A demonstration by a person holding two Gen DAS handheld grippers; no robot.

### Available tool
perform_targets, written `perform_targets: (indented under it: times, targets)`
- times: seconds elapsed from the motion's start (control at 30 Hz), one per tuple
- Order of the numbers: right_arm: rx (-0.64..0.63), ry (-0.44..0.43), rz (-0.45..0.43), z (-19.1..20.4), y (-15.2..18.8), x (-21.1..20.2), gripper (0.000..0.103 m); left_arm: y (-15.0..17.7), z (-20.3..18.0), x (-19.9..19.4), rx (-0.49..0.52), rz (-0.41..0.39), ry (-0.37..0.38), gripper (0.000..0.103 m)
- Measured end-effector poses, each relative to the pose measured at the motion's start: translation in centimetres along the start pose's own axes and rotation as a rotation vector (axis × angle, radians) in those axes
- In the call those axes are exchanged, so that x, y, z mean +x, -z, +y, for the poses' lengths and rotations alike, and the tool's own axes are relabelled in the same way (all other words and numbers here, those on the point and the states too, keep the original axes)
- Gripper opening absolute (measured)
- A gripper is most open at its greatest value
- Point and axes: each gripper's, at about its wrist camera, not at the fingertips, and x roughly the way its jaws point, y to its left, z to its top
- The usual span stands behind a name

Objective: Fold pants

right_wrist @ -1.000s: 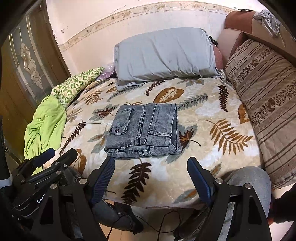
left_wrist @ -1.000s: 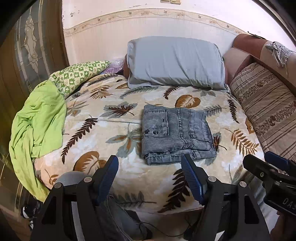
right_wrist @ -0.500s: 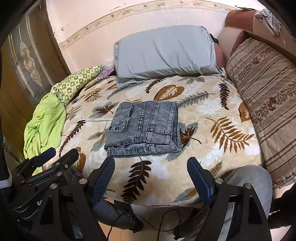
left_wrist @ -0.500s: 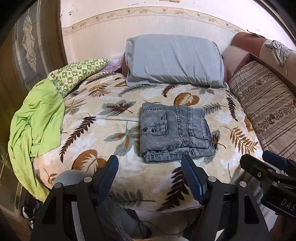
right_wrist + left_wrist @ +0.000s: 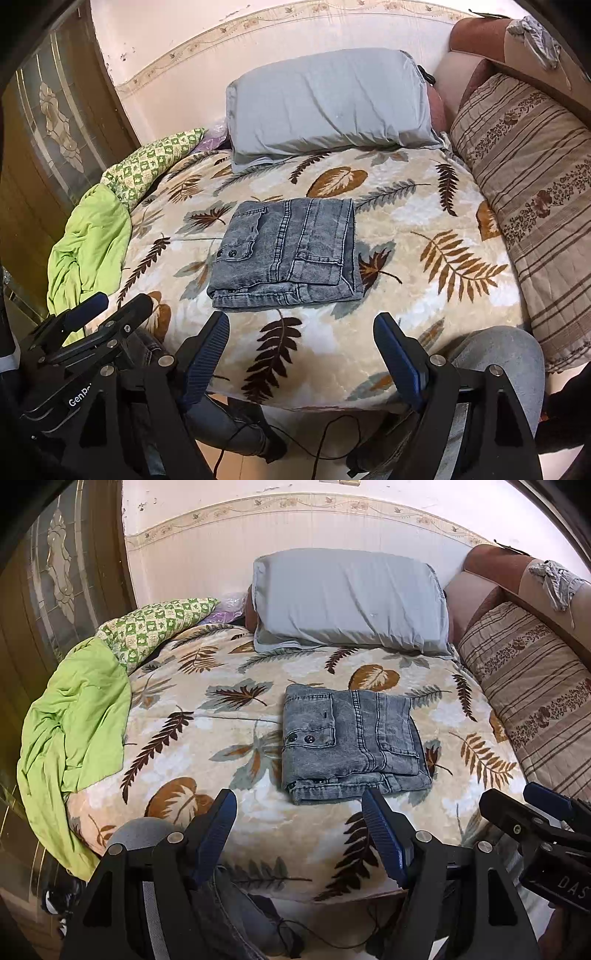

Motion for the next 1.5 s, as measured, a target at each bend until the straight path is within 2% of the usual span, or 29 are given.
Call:
perform_targets:
  times: [1.13, 1.5]
  targets:
    - [-0.006, 0.010, 0.003, 0.1, -0.4, 0.5, 0.082, -0.2, -0.4, 1.0, 0.009, 0.020, -0.008, 0.070]
    - [0.004, 0.009, 0.019, -0.1, -0.4, 1.6, 0.082, -0.7, -0.3, 2.8, -0.005, 0.058, 0.012, 0.070]
